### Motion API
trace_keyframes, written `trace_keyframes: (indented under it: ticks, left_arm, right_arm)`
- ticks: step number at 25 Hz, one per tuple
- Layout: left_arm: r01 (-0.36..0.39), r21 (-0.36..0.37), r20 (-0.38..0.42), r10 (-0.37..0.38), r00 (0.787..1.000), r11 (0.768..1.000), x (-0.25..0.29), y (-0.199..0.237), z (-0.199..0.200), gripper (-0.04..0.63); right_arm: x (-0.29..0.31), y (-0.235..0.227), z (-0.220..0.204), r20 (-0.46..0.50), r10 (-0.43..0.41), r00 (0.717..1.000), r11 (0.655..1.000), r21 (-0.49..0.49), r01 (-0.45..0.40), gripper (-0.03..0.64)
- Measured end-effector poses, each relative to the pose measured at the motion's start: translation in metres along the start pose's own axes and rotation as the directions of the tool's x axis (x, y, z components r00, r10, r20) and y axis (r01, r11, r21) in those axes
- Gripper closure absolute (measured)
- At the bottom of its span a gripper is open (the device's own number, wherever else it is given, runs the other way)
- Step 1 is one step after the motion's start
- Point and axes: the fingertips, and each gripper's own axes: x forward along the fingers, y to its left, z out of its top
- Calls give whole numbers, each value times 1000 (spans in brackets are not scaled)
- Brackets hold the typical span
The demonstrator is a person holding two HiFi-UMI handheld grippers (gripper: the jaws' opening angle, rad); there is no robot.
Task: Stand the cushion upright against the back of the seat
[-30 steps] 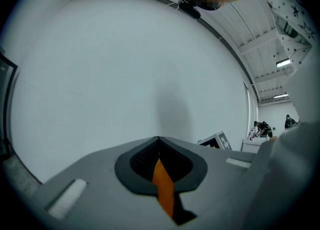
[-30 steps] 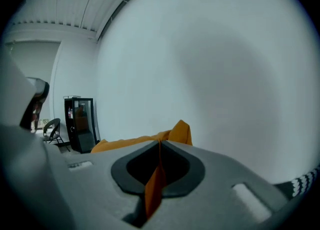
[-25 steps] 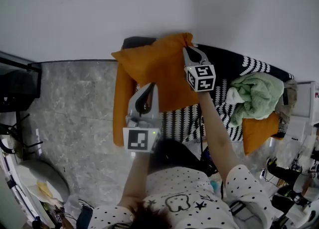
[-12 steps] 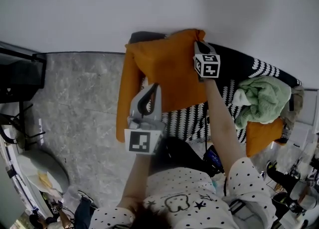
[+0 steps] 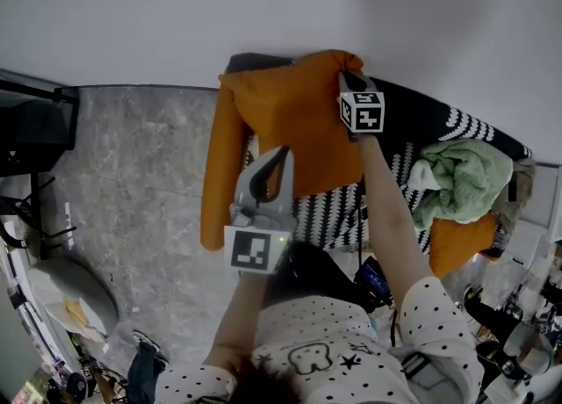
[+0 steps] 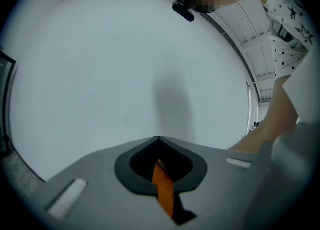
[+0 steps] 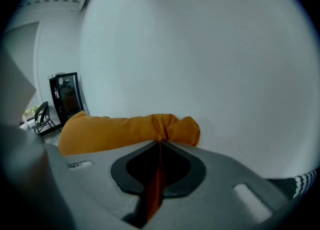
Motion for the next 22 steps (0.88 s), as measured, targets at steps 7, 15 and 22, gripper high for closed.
trace_keyframes:
  ticks: [7, 15, 22]
  left_arm:
    - [-6, -10, -11, 6, 1000, 1000, 0, 1, -3, 604]
    - [-13, -4, -10, 13, 1000, 1000, 4, 3, 1, 604]
    - [-5, -11, -4, 4, 1000, 1000, 6, 2, 4, 604]
  right_arm:
    - [9, 1, -2, -37, -9, 999, 1000, -16, 9, 603]
    - [13, 0, -4, -60, -18, 998, 1000, -18, 17, 603]
    - [14, 0, -3, -74, -35, 997, 999, -31, 33, 603]
